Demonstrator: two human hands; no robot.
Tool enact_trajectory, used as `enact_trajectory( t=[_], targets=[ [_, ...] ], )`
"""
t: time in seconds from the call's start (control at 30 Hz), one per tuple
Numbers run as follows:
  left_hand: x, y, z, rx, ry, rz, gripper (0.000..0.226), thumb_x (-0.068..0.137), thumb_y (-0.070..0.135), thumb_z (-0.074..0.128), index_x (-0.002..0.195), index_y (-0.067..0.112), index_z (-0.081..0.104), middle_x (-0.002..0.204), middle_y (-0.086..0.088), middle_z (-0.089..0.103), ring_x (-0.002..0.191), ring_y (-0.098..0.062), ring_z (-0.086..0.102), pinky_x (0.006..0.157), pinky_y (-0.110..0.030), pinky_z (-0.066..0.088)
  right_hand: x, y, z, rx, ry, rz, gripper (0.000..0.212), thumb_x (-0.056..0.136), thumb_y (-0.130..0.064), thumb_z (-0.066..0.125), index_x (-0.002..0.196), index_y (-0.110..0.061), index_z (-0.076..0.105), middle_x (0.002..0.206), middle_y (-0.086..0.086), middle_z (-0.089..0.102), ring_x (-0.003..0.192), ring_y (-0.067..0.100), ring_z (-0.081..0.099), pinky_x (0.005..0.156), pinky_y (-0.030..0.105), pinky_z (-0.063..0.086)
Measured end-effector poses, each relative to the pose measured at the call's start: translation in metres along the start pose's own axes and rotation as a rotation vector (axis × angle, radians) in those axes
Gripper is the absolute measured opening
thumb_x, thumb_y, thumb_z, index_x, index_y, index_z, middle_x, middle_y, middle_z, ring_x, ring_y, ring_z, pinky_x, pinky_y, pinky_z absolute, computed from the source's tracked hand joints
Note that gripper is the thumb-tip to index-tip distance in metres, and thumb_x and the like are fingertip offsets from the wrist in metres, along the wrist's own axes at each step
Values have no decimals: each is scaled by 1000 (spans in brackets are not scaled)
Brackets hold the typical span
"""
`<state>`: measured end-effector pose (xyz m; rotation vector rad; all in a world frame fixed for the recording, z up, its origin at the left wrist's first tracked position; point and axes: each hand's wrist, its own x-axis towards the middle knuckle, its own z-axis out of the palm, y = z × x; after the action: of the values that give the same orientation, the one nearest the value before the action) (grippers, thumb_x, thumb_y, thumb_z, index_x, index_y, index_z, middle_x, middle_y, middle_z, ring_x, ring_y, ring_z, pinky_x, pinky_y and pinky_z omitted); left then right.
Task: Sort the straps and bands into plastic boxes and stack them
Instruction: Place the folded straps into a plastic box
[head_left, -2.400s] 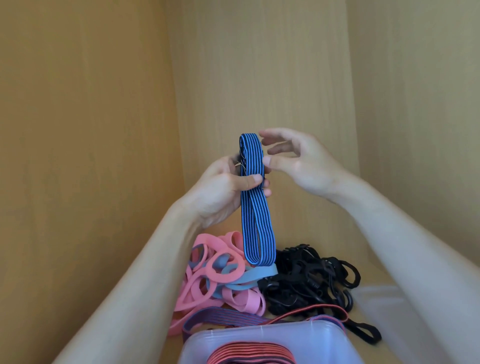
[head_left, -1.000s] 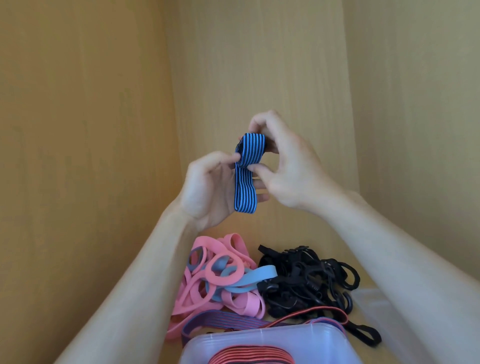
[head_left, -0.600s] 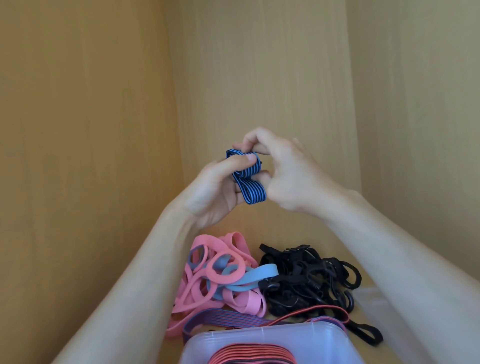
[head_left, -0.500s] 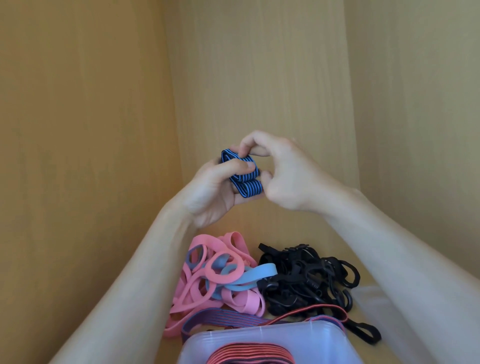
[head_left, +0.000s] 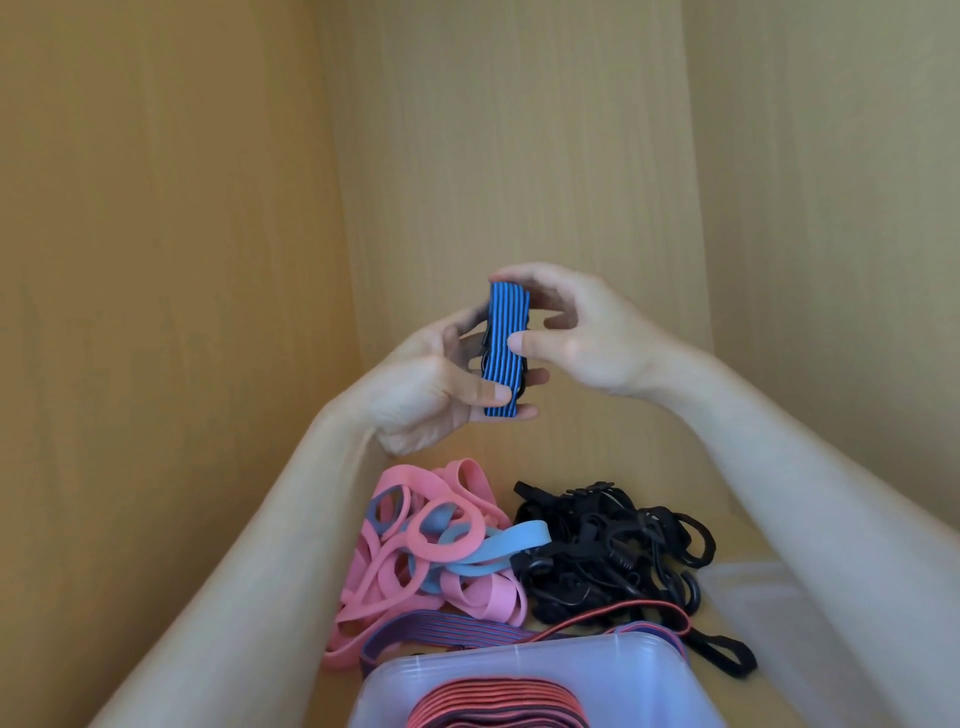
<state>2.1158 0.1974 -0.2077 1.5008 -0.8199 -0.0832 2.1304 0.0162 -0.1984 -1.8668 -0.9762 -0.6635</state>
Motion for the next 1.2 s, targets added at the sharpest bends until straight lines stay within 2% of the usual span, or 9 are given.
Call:
enact_trajectory(
  t=[0.1,0.23,0.4,0.5,0.63,0.77,0.93,1.1,1.2],
  targets=[
    [1,-3,1,58,25,-31,81,78,-26,58,150,9,41,147,-18,50,125,-48,57,95,-58,52,-1,3,-5,3,10,22,46,89,7,66,128,-16,58,130,5,63,123,20,59,103,36,50],
    [1,-4,3,138,103,-28,67,86,-28,50,145,3,44,144,-18,54,121,-48,59,93,-53,56,1,7,-9,-5,17,59,44,84,5,73,119,-17,59,125,5,62,116,27,63,105,46,48],
    [1,2,1,200,323,35,38,89,-25,51,119,-4,62,123,-22,65,100,-30,72,88,-41,60,1,15,-15,-143,73,92,34,80,-17,83,109,-17,64,97,2,66,76,14,60,82,34,52],
    [1,6,0,316,425,88,26,90,-19,56,102,0,69,107,-19,73,94,-26,74,85,-33,61,-1,18,-15,-181,70,130,28,79,-27,85,97,-20,64,94,-1,70,74,18,66,77,37,54],
    [0,8,2,429,498,146,23,89,-18,61,100,1,68,108,-16,69,89,-27,75,78,-28,62,-1,19,-15,-172,59,153,28,81,-30,83,94,-19,62,96,-1,70,64,20,73,60,30,57],
    [-4,11,3,474,519,180,19,87,-14,67,94,3,69,103,-14,68,82,-22,74,75,-27,62,-2,20,-17,-74,44,171,27,82,-24,83,94,-12,63,92,3,68,71,20,73,66,42,63],
    [-9,13,12,577,552,171,19,85,-9,72,98,4,73,108,-13,73,80,-19,76,70,-22,61,-5,19,-23,-11,16,207,29,82,-23,83,96,-8,62,95,8,65,74,19,72,67,44,64],
    [-25,13,27,755,591,178,34,78,-7,80,103,15,73,100,1,77,76,-15,77,74,-24,60,-14,2,-30,-8,-4,203,25,85,-21,81,93,-6,62,93,12,66,66,19,71,64,40,64],
    [-45,8,39,674,626,194,27,80,-3,81,96,17,73,82,7,78,63,-13,74,60,-20,56,-22,-16,-34,-50,-58,175,20,86,-20,79,89,-8,63,91,13,66,56,13,68,58,33,62]
  ],
)
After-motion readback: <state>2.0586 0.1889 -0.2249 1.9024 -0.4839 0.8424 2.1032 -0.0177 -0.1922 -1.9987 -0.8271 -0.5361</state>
